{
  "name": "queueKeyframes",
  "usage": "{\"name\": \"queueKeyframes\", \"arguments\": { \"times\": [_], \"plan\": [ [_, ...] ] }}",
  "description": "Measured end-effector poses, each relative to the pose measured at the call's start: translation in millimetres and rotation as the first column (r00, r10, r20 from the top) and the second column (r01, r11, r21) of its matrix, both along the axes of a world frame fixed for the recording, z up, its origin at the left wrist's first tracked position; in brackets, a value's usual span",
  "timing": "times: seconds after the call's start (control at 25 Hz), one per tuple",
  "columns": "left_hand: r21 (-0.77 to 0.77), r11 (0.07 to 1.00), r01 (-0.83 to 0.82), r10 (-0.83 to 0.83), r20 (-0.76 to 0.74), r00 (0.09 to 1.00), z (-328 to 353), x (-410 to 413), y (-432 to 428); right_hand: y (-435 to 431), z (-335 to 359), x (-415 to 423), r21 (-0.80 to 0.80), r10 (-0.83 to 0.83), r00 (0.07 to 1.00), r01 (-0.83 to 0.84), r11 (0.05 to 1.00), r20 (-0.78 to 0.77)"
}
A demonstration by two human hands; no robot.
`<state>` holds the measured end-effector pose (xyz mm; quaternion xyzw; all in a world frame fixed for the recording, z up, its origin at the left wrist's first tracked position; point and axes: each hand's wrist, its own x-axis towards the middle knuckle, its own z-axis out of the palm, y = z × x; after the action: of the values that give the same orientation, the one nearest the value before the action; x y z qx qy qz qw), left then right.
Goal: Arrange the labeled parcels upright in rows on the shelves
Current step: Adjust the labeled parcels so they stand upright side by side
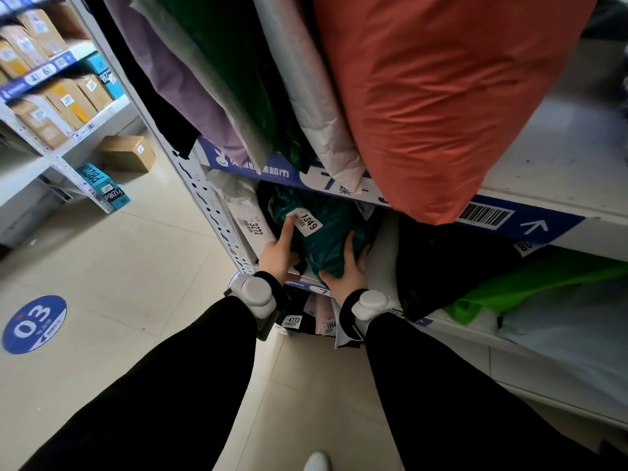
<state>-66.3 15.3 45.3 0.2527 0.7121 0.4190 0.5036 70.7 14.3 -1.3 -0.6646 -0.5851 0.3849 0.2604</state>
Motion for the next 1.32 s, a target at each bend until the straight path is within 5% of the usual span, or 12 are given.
{"name": "queueKeyframes", "arguments": {
  "times": [0.84,1.32],
  "plan": [
    [-0.022,0.999,0.043,-0.044,-0.037,0.998,5,12,-26,-18,24,37,0.091,0.041,0.999,-0.041,0.995,0.005],
    [-0.032,0.981,0.190,-0.191,-0.054,0.980,9,97,-33,-49,53,126,0.107,-0.039,0.998,0.043,0.993,-0.041]
  ]
}}
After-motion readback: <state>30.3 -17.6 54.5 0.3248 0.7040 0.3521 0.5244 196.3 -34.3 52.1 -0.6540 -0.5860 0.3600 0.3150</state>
